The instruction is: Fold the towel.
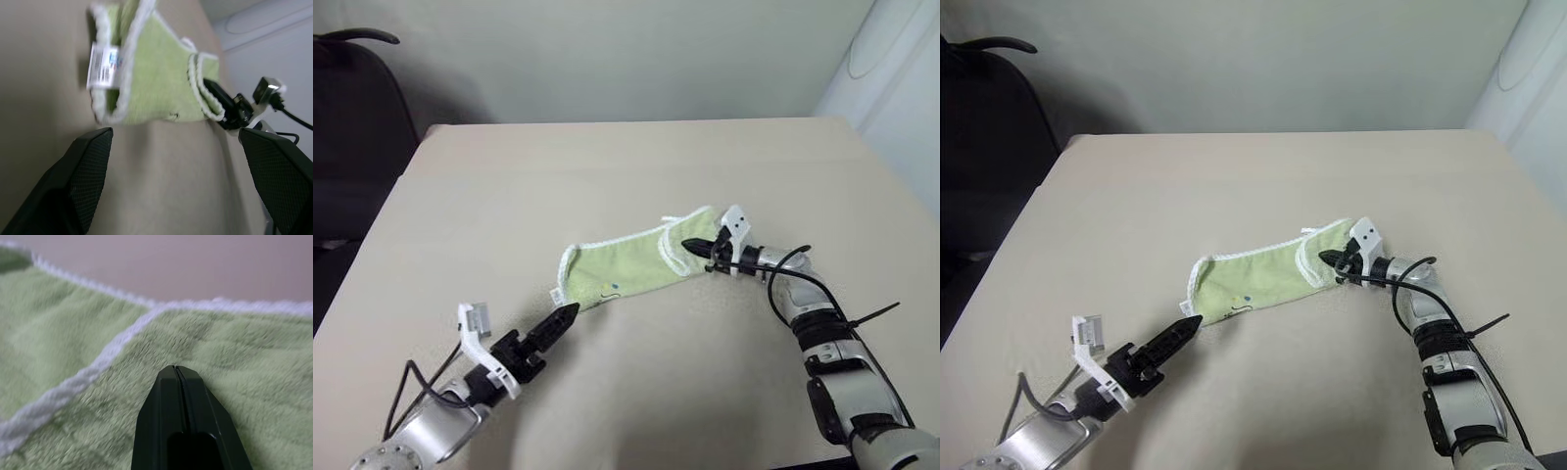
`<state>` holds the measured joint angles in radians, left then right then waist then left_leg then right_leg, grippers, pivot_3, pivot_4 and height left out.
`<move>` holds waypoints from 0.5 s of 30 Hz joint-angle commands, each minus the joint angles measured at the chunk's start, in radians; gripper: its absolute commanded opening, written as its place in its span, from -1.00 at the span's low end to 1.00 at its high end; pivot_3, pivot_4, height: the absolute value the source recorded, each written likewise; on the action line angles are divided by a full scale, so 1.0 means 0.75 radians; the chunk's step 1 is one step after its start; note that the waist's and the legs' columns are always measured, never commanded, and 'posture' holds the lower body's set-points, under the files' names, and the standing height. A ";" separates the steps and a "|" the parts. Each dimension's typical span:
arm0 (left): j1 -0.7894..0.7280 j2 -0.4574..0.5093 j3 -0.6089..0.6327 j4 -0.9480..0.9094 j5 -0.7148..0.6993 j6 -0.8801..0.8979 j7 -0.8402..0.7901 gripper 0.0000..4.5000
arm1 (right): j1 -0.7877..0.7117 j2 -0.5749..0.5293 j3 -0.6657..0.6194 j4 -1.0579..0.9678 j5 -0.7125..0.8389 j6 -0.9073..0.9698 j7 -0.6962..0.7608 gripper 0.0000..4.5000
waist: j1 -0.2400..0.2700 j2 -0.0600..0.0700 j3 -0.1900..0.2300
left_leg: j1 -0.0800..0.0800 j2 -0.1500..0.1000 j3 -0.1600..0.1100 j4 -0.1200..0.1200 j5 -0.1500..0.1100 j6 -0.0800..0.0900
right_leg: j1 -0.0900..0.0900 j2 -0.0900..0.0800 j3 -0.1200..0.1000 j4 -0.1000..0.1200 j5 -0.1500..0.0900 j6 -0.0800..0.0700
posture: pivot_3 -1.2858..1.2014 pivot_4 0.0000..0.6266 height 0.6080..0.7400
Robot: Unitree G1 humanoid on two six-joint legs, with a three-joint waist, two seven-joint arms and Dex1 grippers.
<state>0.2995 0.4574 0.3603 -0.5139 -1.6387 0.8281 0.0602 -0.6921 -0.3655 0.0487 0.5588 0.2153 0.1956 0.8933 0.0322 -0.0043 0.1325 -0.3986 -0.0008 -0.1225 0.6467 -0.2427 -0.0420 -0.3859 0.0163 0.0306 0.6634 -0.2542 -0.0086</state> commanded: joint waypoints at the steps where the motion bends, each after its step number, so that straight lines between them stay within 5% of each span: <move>1: -0.095 -0.016 -0.059 0.073 -0.107 -0.057 0.213 1.00 | -0.035 0.002 -0.085 -0.061 0.062 -0.010 -0.028 -0.98 | 0.002 0.000 0.000 | 0.000 0.000 0.000 0.000 0.000 0.000 | 0.000 0.000 0.000 0.000 0.000 0.000 | 0.03 -0.52 1.00; 15: -0.415 -0.107 -0.164 0.409 -0.109 -0.064 0.513 1.00 | -0.009 -0.022 -0.210 -0.268 0.146 0.102 -0.114 -0.98 | 0.033 0.014 -0.003 | 0.026 -0.003 -0.002 -0.001 0.000 0.000 | 0.027 -0.001 -0.002 -0.001 -0.002 -0.003 | 0.03 -0.52 1.00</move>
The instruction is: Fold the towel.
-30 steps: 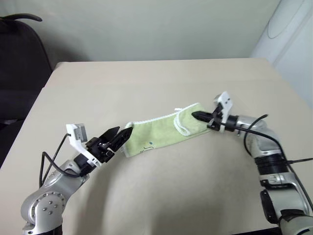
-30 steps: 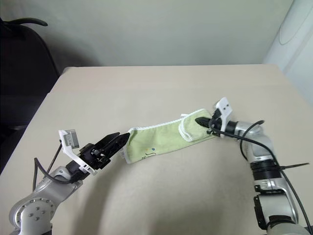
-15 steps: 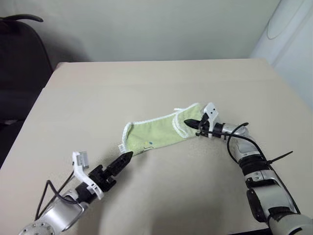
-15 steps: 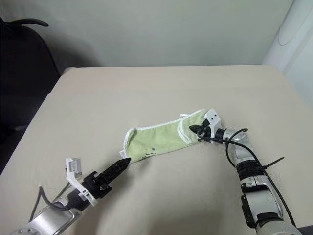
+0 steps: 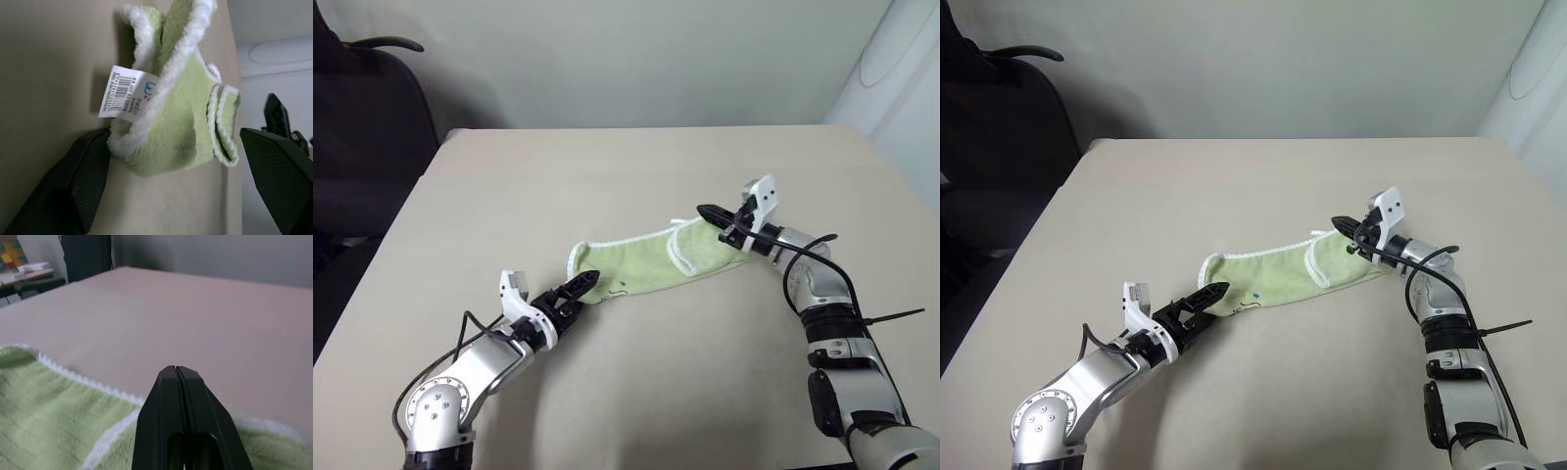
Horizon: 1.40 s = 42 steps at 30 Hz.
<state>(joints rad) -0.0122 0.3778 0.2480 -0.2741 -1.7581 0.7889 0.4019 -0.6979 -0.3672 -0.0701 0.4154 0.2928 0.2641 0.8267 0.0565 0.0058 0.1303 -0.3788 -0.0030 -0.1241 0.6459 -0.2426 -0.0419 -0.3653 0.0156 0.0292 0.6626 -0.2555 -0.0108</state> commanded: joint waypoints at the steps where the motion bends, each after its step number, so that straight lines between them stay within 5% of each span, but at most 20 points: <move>1: -0.002 -0.003 -0.013 0.091 0.050 -0.013 0.057 0.92 | 0.001 -0.022 -0.059 -0.083 0.046 0.016 -0.032 -0.99 | 0.000 0.001 0.000 | 0.001 0.000 0.000 0.000 0.000 0.000 | 0.001 0.000 0.000 0.000 0.000 -0.001 | 0.03 -0.52 1.00; 3: -0.005 -0.009 -0.003 0.079 0.054 -0.026 0.056 0.73 | 0.001 -0.025 -0.073 -0.091 0.053 0.026 -0.043 -1.00 | 0.000 0.002 0.000 | 0.002 0.000 0.000 -0.001 0.000 0.000 | 0.002 0.000 0.000 -0.001 -0.001 -0.001 | 0.03 -0.52 1.00; 13: 0.018 -0.029 0.052 -0.006 0.100 -0.070 0.028 -0.94 | 0.003 -0.013 -0.069 -0.091 0.053 0.025 -0.053 -1.00 | -0.013 0.001 0.001 | -0.001 0.003 0.003 -0.013 -0.003 -0.006 | -0.007 0.003 0.001 -0.001 -0.008 -0.005 | 0.03 -0.52 1.00; 21: 0.028 0.058 0.196 -0.102 0.114 -0.118 -0.100 -0.99 | -0.007 -0.012 -0.070 -0.072 0.052 0.018 -0.044 -1.00 | -0.028 0.000 0.002 | -0.004 0.010 0.003 -0.020 -0.003 -0.013 | -0.013 0.011 0.001 -0.001 -0.011 -0.010 | 0.03 -0.52 1.00; 28: -0.041 0.354 0.308 -0.122 0.185 -0.053 -0.349 -0.99 | -0.019 -0.023 -0.075 -0.034 0.045 0.008 -0.046 -1.00 | -0.033 -0.001 0.002 | -0.004 0.013 0.000 -0.020 -0.005 -0.017 | -0.014 0.016 0.001 -0.002 -0.012 -0.013 | 0.03 -0.52 1.00; 36: -0.461 0.501 -0.079 -0.083 0.395 0.171 -0.531 -0.99 | -0.040 -0.013 -0.067 0.015 0.031 -0.015 -0.059 -1.00 | -0.019 -0.002 0.002 | -0.005 0.013 -0.003 -0.019 -0.005 -0.017 | -0.014 0.015 0.000 -0.001 -0.012 -0.013 | 0.03 -0.52 1.00; 42: -0.950 0.328 -0.491 0.118 0.715 0.345 -0.693 -0.99 | -0.033 -0.019 -0.096 0.038 0.027 -0.040 -0.118 -1.00 | -0.012 -0.002 0.003 | -0.006 0.013 -0.003 -0.019 -0.005 -0.018 | -0.015 0.015 0.000 -0.002 -0.012 -0.013 | 0.03 -0.52 1.00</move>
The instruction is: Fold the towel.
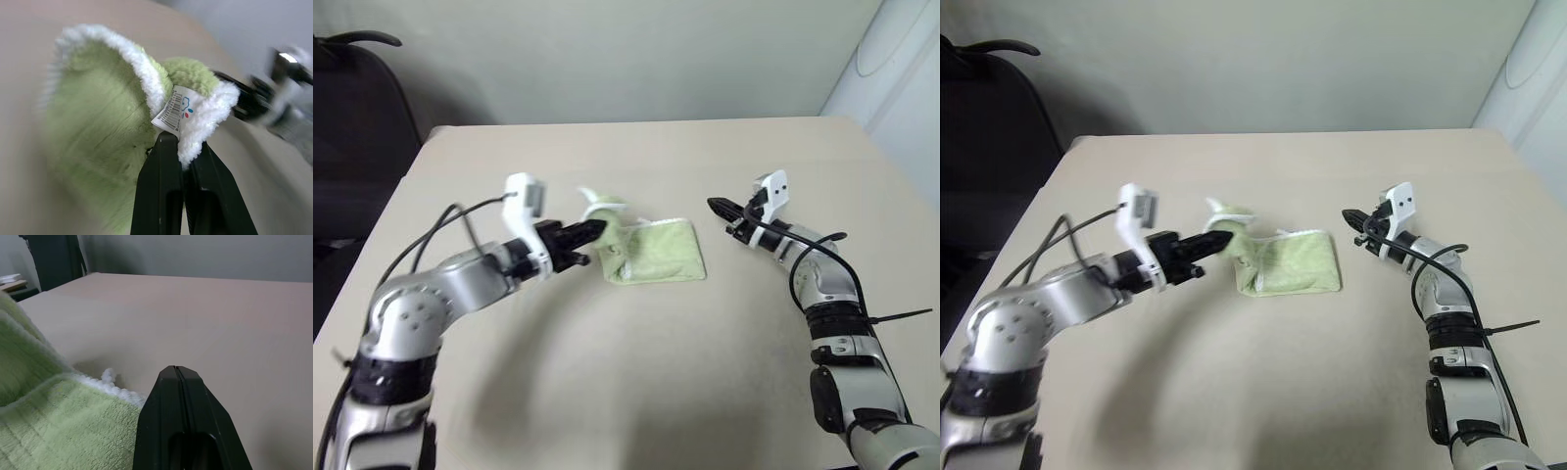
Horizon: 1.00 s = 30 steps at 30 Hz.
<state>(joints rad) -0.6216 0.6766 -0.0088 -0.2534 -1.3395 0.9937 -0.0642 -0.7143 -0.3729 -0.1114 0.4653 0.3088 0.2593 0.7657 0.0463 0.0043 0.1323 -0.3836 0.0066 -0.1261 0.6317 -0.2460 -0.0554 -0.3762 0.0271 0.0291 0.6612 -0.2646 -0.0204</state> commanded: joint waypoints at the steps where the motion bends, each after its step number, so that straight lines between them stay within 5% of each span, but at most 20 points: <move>1: -0.191 -0.107 -0.195 0.134 0.214 0.087 -0.095 -0.99 | -0.006 -0.012 -0.046 -0.032 0.009 -0.035 -0.047 -1.00 | 0.002 0.000 0.000 | 0.000 0.000 0.000 0.000 0.000 0.000 | 0.000 0.000 0.000 0.000 0.000 0.000 | 0.03 -0.52 1.00; 5: -0.389 -0.258 -0.429 0.281 0.467 0.116 -0.277 -0.99 | 0.051 -0.023 -0.080 -0.088 0.015 -0.035 -0.115 -1.00 | 0.002 -0.001 0.001 | -0.002 0.001 0.002 0.000 0.000 0.000 | -0.001 -0.001 0.000 0.000 0.000 0.000 | 0.03 -0.52 1.00; 11: -0.427 -0.349 -0.599 0.415 0.757 0.095 -0.470 -0.99 | 0.139 -0.036 -0.141 -0.202 0.038 0.000 -0.195 -1.00 | -0.006 -0.001 0.001 | -0.004 0.003 0.005 -0.001 0.001 0.001 | -0.002 0.000 0.001 -0.001 0.000 0.001 | 0.03 -0.52 1.00; 14: -0.405 -0.405 -0.542 0.468 0.800 0.096 -0.508 -0.69 | 0.183 -0.037 -0.157 -0.255 0.049 0.021 -0.221 -1.00 | -0.005 -0.001 0.001 | -0.006 0.004 0.005 -0.001 0.001 0.001 | -0.004 0.001 0.001 -0.001 0.000 0.001 | 0.03 -0.52 1.00; 20: -0.339 -0.490 -0.320 0.420 0.753 0.123 -0.550 0.26 | 0.217 -0.036 -0.155 -0.310 0.057 0.050 -0.234 -1.00 | -0.002 -0.001 0.001 | -0.005 0.004 0.005 0.001 0.001 0.001 | -0.004 0.001 0.002 -0.003 0.000 0.003 | 0.03 -0.52 1.00; 25: -0.213 -0.429 -0.114 0.227 0.710 0.084 -0.572 0.99 | 0.209 -0.070 -0.121 -0.355 0.053 0.069 -0.175 -1.00 | -0.004 -0.001 0.001 | -0.004 0.004 0.006 0.002 0.001 0.002 | -0.004 0.001 0.003 0.000 0.000 0.004 | 0.03 -0.52 1.00; 28: -0.129 -0.369 0.007 0.169 0.761 -0.017 -0.557 0.99 | 0.197 -0.099 -0.113 -0.415 0.086 0.096 -0.111 -1.00 | -0.007 -0.001 0.001 | -0.004 0.004 0.006 0.004 0.001 0.002 | -0.004 0.002 0.004 0.000 -0.001 0.004 | 0.03 -0.52 1.00; 30: -0.078 -0.339 0.085 0.175 0.803 -0.105 -0.550 0.79 | 0.179 -0.121 -0.097 -0.462 0.107 0.127 -0.066 -1.00 | -0.009 -0.001 0.001 | -0.004 0.004 0.006 0.005 0.001 0.002 | -0.004 0.002 0.004 0.000 -0.001 0.004 | 0.03 -0.52 1.00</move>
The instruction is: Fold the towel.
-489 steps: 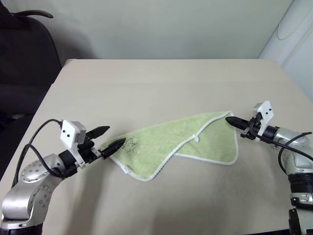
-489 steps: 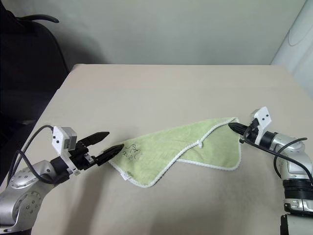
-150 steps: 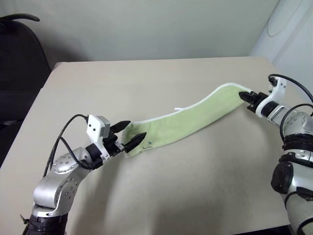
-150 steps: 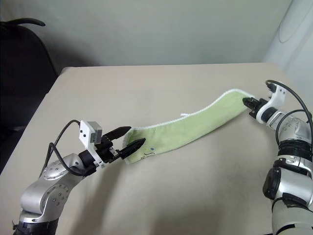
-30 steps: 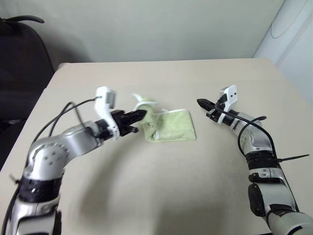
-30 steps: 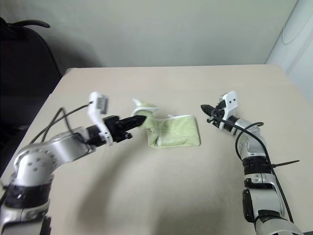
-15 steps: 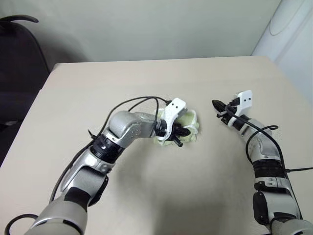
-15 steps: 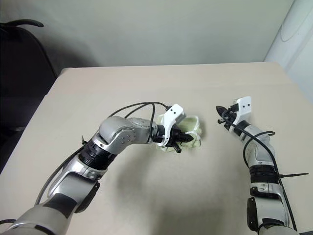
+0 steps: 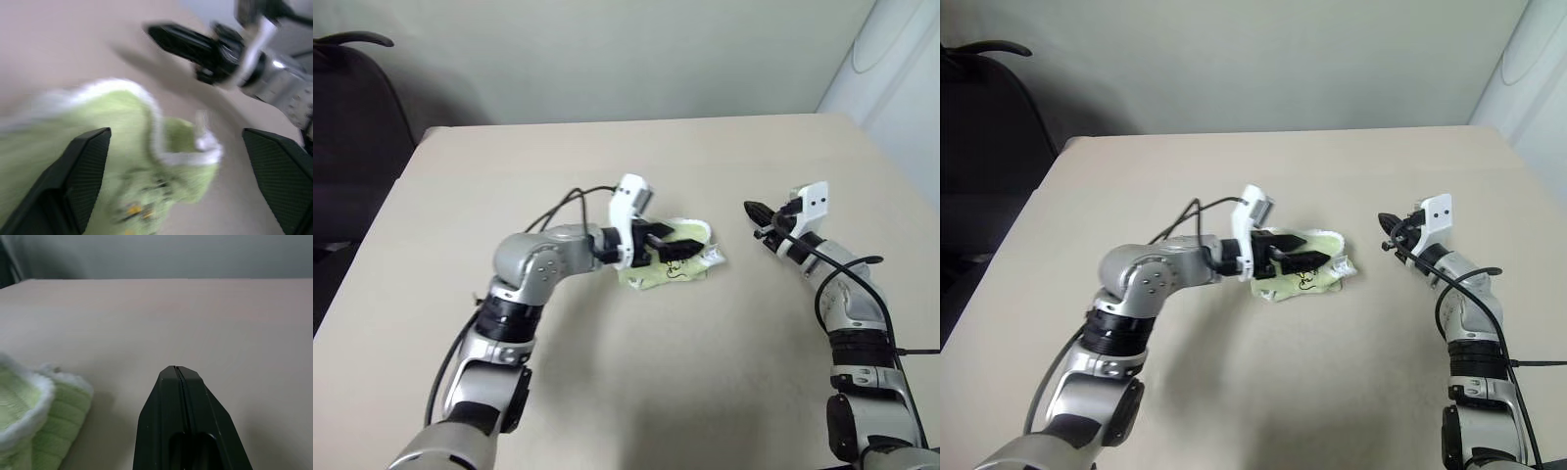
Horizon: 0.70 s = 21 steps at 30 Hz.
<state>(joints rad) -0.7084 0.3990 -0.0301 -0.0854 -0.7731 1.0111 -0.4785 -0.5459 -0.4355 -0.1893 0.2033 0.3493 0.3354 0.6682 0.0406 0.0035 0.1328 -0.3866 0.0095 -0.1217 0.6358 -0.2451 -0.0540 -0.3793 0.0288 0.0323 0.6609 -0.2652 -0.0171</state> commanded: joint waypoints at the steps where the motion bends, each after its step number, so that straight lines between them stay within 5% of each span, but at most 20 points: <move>1: 0.057 0.050 0.124 -0.042 0.079 -0.158 0.002 0.70 | -0.058 -0.046 0.020 -0.139 0.069 0.049 0.088 -1.00 | -0.003 0.000 0.000 | 0.000 0.000 0.000 0.000 0.000 0.000 | 0.000 0.000 0.000 0.000 0.000 0.000 | 0.03 -0.52 1.00; 10: 0.098 0.037 -0.069 0.016 0.285 -0.364 -0.179 -0.76 | -0.079 -0.036 0.249 -0.239 0.077 0.174 0.247 -1.00 | 0.003 -0.001 -0.001 | -0.003 -0.001 -0.003 0.008 -0.002 0.004 | 0.001 0.000 0.000 0.000 0.001 0.003 | 0.03 -0.52 1.00; 21: 0.130 -0.067 -0.238 0.585 0.628 -0.571 -0.190 -0.76 | -0.033 0.078 0.450 0.220 -0.181 0.000 0.195 -1.00 | 0.000 0.000 -0.007 | 0.003 0.000 -0.004 0.012 -0.004 0.008 | 0.008 -0.001 0.001 0.001 0.003 0.005 | 0.03 -0.52 1.00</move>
<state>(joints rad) -0.6443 0.3478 -0.2060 0.2993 -0.3427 0.5841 -0.6304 -0.5743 -0.3834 0.1373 0.3416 0.2429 0.3547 0.8316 0.0409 0.0036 0.1274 -0.3798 0.0096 -0.1254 0.6446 -0.2495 -0.0464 -0.3675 0.0282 0.0330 0.6600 -0.2630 -0.0133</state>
